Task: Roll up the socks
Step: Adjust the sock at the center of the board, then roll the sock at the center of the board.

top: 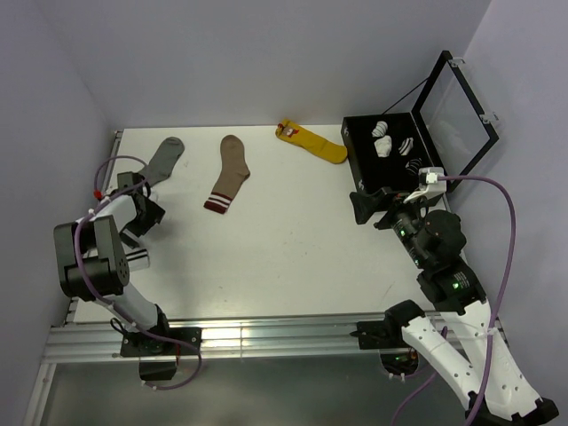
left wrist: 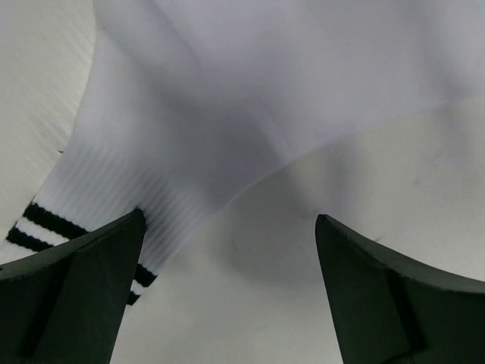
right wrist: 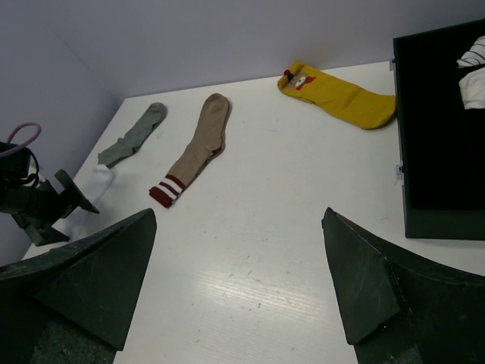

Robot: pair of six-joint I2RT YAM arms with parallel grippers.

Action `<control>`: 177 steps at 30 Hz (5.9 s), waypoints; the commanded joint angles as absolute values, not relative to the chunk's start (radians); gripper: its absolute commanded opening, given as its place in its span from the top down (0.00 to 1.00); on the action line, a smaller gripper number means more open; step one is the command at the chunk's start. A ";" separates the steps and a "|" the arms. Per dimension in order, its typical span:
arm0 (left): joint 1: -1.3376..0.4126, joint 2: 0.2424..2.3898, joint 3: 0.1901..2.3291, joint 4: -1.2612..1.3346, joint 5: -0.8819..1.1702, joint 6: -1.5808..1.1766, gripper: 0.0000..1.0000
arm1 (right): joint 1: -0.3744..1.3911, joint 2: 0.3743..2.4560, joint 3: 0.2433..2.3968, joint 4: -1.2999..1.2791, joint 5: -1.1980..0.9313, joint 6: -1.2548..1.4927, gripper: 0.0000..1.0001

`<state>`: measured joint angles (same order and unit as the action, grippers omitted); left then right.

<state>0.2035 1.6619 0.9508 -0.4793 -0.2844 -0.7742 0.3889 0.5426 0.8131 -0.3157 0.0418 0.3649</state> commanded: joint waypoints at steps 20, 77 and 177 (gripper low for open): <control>-0.889 1.644 1.087 -0.735 -0.248 -1.220 0.00 | 0.403 0.612 0.853 -0.304 0.005 0.321 0.06; -0.437 1.887 1.100 -0.331 -0.318 -1.114 0.02 | 0.403 0.831 0.834 -0.293 -0.161 0.284 0.20; -0.791 1.183 0.718 -0.115 -0.365 -0.713 0.02 | 0.710 1.634 1.125 -0.367 -0.021 0.294 0.58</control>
<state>-0.7494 1.1538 0.6540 -0.1654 -0.2806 -0.7418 0.7326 1.7542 1.1580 -0.3908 0.0242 0.2264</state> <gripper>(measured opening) 0.984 0.411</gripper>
